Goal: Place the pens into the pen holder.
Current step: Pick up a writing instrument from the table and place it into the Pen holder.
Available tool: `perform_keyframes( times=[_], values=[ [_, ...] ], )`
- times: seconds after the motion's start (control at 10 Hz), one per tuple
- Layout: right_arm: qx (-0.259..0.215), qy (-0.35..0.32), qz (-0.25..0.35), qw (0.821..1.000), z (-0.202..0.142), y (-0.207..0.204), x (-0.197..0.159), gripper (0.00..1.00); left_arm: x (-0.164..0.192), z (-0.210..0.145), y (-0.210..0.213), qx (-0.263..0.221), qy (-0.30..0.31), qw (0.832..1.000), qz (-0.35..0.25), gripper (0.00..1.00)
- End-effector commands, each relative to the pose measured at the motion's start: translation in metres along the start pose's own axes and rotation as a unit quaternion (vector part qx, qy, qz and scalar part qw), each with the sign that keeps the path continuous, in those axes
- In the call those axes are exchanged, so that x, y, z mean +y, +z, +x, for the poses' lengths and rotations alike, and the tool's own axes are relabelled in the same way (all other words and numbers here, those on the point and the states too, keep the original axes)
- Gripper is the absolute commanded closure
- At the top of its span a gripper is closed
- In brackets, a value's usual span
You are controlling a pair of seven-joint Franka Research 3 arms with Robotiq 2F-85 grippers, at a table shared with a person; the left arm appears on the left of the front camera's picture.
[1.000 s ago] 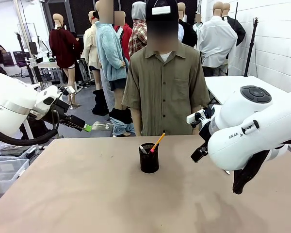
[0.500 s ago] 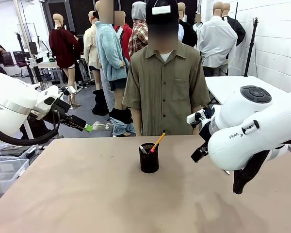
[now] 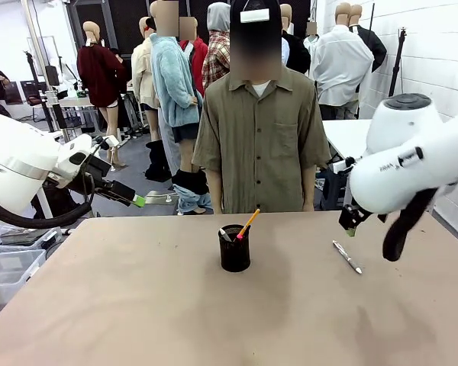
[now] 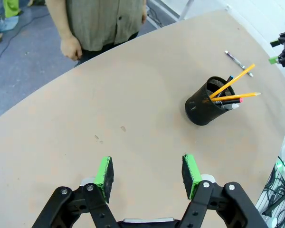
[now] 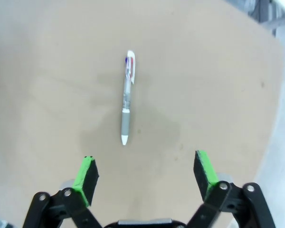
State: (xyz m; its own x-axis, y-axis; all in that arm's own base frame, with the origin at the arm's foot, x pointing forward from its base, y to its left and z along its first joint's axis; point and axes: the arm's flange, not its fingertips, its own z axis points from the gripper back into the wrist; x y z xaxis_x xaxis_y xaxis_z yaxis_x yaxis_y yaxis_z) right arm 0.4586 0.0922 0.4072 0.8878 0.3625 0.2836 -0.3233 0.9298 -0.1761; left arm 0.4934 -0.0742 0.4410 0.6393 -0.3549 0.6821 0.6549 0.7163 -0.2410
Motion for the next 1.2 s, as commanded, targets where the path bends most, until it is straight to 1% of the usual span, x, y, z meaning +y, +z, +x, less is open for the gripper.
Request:
perform_keyframes(
  times=[0.0,0.1,0.3,0.6,0.8,1.1],
  values=[
    [0.047,-0.025,0.018,0.998,0.031,-0.026,-0.001,0.0,0.002,0.002,0.0,0.0,-0.006,1.0,-0.005,0.24],
    [0.053,-0.026,0.029,0.998,0.037,-0.035,-0.012,0.0,0.002,0.002,0.0,0.0,-0.006,1.0,-0.005,0.24],
    [0.058,-0.015,0.061,0.996,0.044,-0.062,-0.022,0.0,0.002,0.002,0.0,0.0,-0.006,1.0,-0.005,0.24],
    [0.053,0.004,0.105,0.993,0.057,-0.104,-0.026,0.0,0.002,0.002,0.0,0.0,-0.006,1.0,-0.005,0.24],
    [0.064,0.007,0.11,0.992,0.066,-0.125,-0.022,0.0,0.002,0.002,0.0,0.0,-0.006,1.0,-0.005,0.24],
    [0.079,0.008,0.103,0.991,0.076,-0.142,-0.018,0.0,0.002,0.002,0.0,0.0,-0.006,1.0,-0.005,0.24]
  ],
)
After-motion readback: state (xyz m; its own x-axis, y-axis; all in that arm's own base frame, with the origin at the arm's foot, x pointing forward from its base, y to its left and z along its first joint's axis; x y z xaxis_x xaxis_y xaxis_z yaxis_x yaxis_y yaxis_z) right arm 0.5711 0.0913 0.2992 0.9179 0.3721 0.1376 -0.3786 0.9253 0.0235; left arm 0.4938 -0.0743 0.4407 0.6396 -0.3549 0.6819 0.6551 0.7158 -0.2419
